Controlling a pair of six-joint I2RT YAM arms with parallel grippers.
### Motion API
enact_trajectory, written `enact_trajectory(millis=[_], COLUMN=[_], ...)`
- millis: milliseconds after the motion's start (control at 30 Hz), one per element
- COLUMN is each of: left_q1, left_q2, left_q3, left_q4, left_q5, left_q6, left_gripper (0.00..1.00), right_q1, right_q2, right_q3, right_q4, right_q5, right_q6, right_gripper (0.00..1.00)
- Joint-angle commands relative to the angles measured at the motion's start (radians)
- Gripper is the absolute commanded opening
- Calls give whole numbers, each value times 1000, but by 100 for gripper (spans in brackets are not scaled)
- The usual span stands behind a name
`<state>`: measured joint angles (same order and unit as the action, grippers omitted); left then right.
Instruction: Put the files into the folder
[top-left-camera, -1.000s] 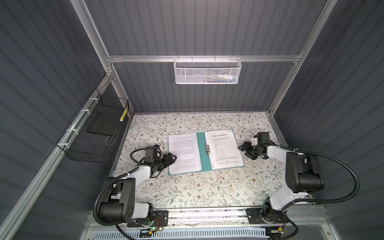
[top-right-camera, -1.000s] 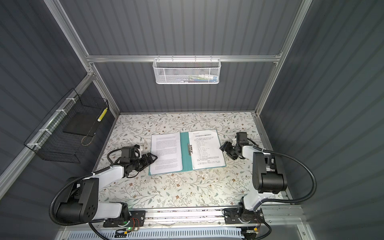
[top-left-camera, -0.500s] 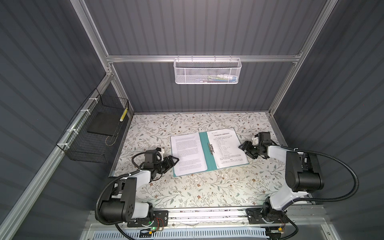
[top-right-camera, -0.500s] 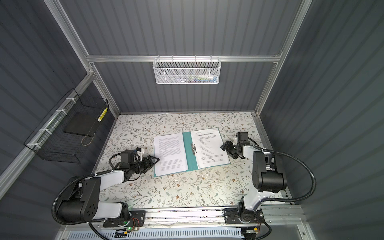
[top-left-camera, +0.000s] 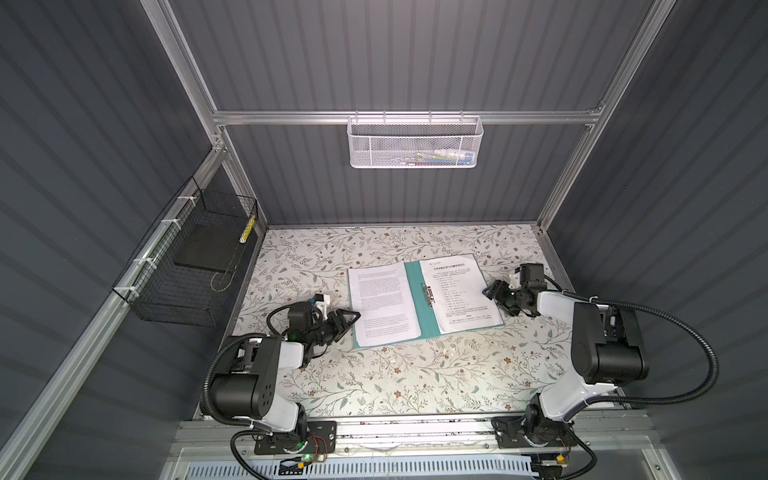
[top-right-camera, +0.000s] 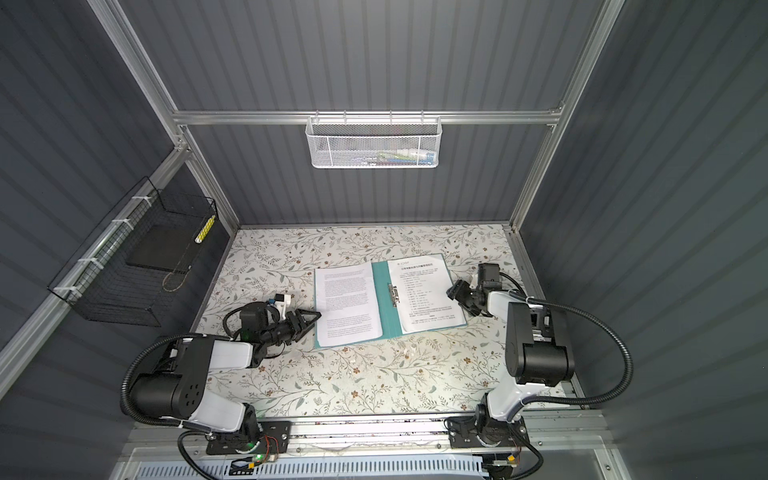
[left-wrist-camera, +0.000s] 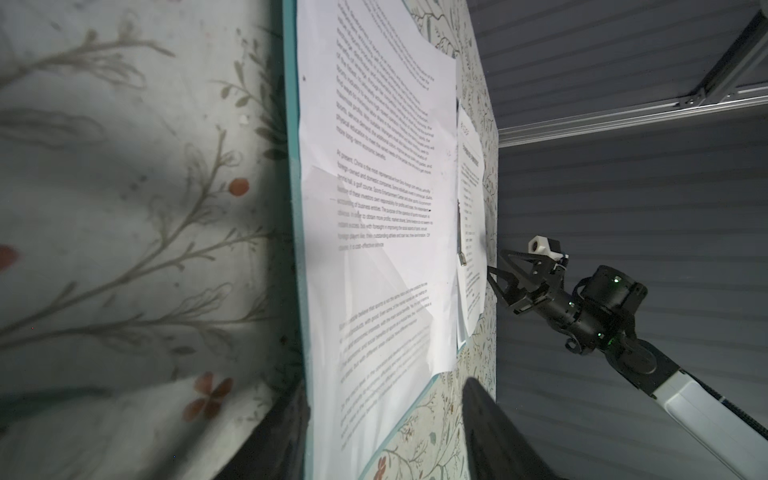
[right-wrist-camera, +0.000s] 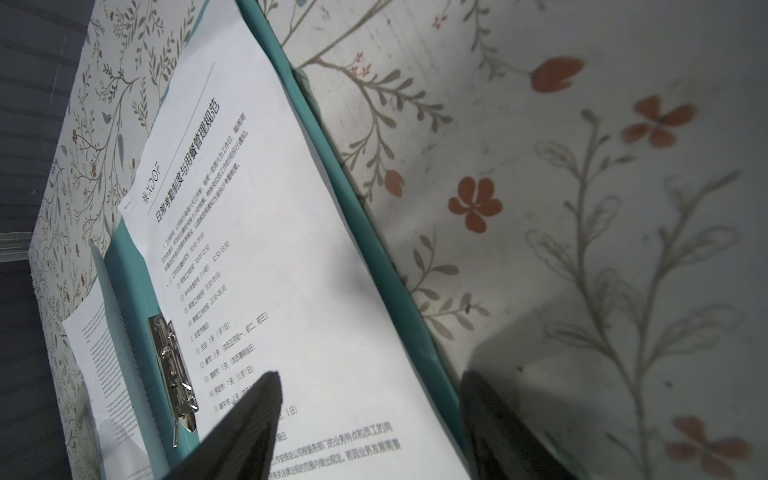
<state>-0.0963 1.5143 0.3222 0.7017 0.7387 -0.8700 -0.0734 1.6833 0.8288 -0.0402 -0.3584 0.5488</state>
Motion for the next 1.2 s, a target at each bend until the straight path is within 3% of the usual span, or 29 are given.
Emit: enact_trajectory(millis=[0, 300, 433, 667, 800, 1167], left_q1=[-22, -22, -22, -22, -22, -26], left_q2=[16, 57, -22, -275, -300, -325], left_q3=[3, -4, 14, 127, 173, 273], left_q4=[91, 164, 14, -484, -542, -569], left_q5=[147, 168, 133, -18, -19, -4], left_q6=[-41, -80, -9, 225, 253, 225], left_gripper=[58, 54, 53, 60, 70, 75], right_q1=[32, 33, 33, 36, 71, 175], right_q2=[9, 22, 23, 8, 3, -11], right_q3=[-5, -7, -8, -14, -17, -29], right_q4=[-47, -21, -21, -9, 3, 20], right_q5=[-140, -178, -179, -194, -214, -201], right_q6=[17, 39, 42, 56, 68, 92], right_gripper=[69, 68, 68, 68, 68, 68])
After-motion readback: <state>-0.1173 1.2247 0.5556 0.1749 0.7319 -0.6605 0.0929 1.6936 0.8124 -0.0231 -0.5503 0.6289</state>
